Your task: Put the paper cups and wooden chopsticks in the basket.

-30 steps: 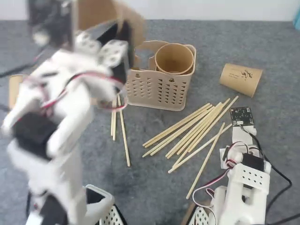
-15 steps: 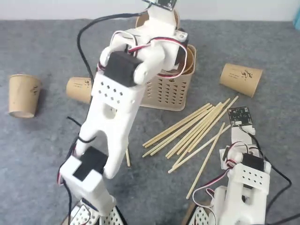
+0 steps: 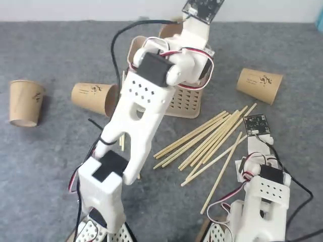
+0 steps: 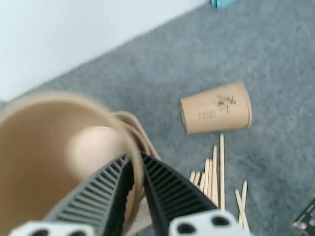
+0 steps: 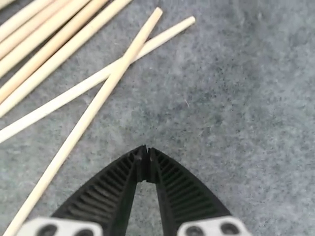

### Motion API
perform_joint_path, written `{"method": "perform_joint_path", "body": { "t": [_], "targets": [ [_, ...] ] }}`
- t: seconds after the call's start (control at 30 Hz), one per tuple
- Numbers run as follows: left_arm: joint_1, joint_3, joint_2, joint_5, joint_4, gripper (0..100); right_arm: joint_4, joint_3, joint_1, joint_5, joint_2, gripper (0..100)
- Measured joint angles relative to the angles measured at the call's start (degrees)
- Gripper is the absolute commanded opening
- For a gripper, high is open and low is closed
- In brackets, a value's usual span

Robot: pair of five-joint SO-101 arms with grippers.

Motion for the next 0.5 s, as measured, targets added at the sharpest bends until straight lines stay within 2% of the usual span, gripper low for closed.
{"method": "perform_joint_path", "body": {
  "t": [0.27, 0.4, 0.5],
  "targets": [
    [0.44, -4.75, 0.0, -0.26, 6.15, 1, 0.0, 0.0, 0.0, 0.0, 0.0, 0.8],
    [0.35, -5.45, 0.0, -0.44, 6.68, 2, 0.0, 0.0, 0.0, 0.0, 0.0, 0.8],
    [0.26, -5.45, 0.0, -1.85, 7.03, 12, 0.0, 0.0, 0.0, 0.0, 0.0, 0.8]
  ]
}}
